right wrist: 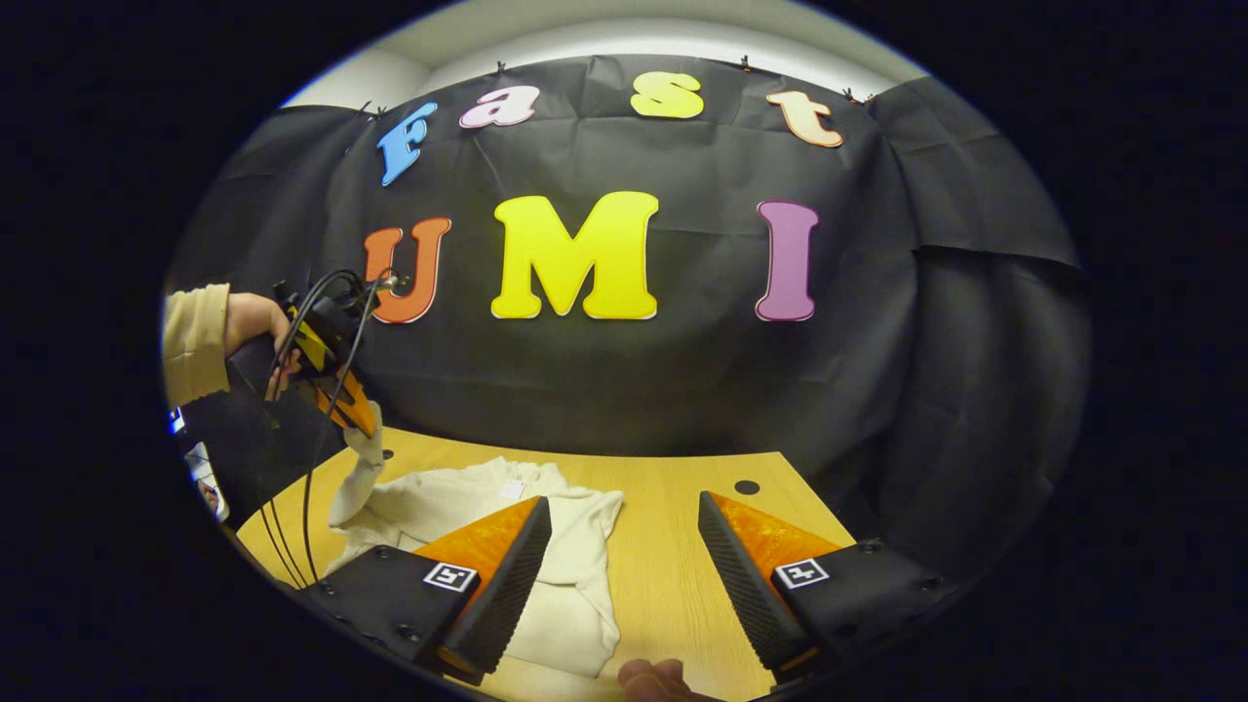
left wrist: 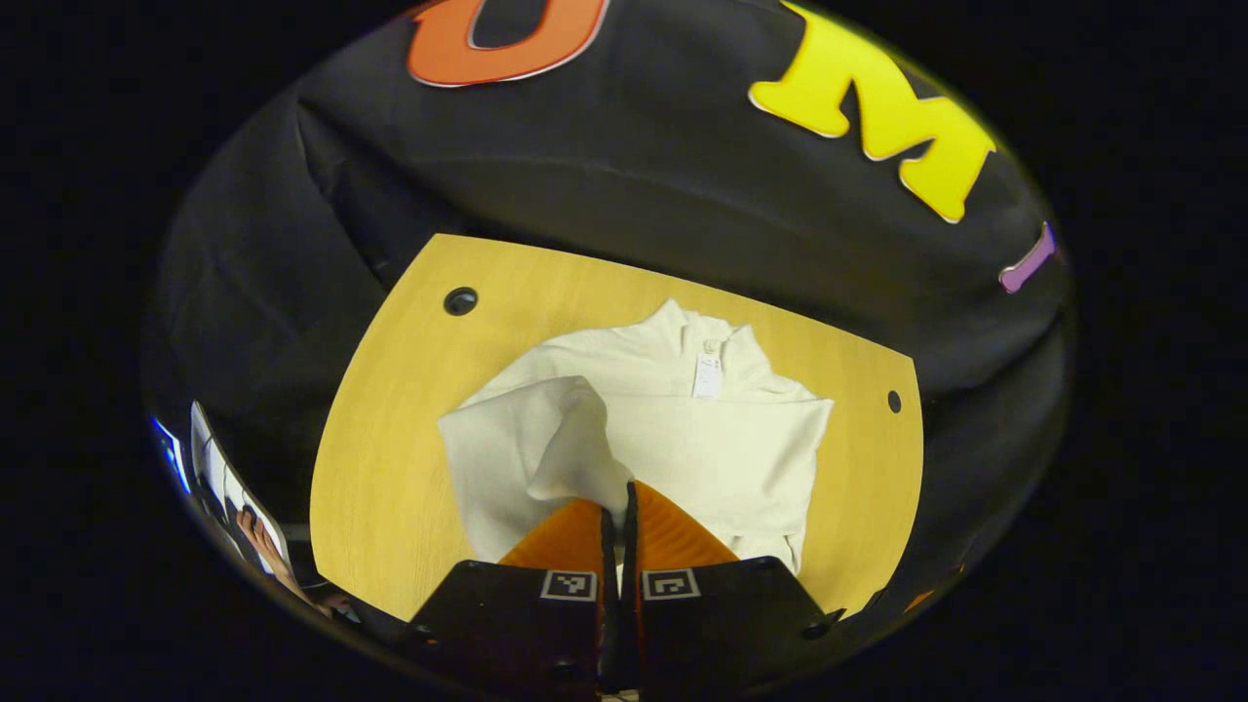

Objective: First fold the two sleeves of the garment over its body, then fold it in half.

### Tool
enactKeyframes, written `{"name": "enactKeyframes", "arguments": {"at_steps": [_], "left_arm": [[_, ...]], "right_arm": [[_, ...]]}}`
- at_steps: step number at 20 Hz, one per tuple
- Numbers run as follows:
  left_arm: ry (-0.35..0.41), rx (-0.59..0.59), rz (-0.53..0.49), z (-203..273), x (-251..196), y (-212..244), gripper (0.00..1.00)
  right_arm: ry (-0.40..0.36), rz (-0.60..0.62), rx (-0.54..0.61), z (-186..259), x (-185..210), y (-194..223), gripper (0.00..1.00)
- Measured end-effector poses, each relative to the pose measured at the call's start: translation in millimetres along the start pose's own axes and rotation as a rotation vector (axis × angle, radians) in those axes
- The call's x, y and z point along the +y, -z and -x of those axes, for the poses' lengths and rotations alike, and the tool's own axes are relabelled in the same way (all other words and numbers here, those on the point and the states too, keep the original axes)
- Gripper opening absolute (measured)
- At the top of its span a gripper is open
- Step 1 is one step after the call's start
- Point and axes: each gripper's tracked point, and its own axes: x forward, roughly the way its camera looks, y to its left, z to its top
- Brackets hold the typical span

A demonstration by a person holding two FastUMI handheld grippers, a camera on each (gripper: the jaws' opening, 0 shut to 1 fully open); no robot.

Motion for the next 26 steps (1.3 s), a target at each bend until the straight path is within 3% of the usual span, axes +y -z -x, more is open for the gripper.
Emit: {"name": "enactKeyframes", "arguments": {"at_steps": [2, 8, 13, 16, 23, 26], "left_arm": [[0.024, 0.025, -0.067, -12, -37, -6, 0.00], [0.050, 0.077, -0.243, -40, -128, -10, 0.03], [0.096, 0.132, -0.240, -91, -189, 6, 0.00], [0.128, 0.179, -0.201, -114, -225, 17, 0.03], [0.096, 0.252, -0.206, -167, -242, 54, 0.06], [0.086, 0.253, -0.199, -169, -242, 57, 0.07]], "right_arm": [[0.030, 0.000, -0.043, 2, -11, -11, 0.93], [0.070, -0.010, -0.044, 4, -31, -5, 0.94], [0.113, -0.006, -0.021, 8, -53, 10, 0.94], [0.138, -0.007, 0.013, 14, -66, 24, 0.94], [0.174, 0.010, 0.061, 20, -78, 43, 0.94], [0.175, 0.020, 0.052, 23, -79, 43, 0.94]]}}
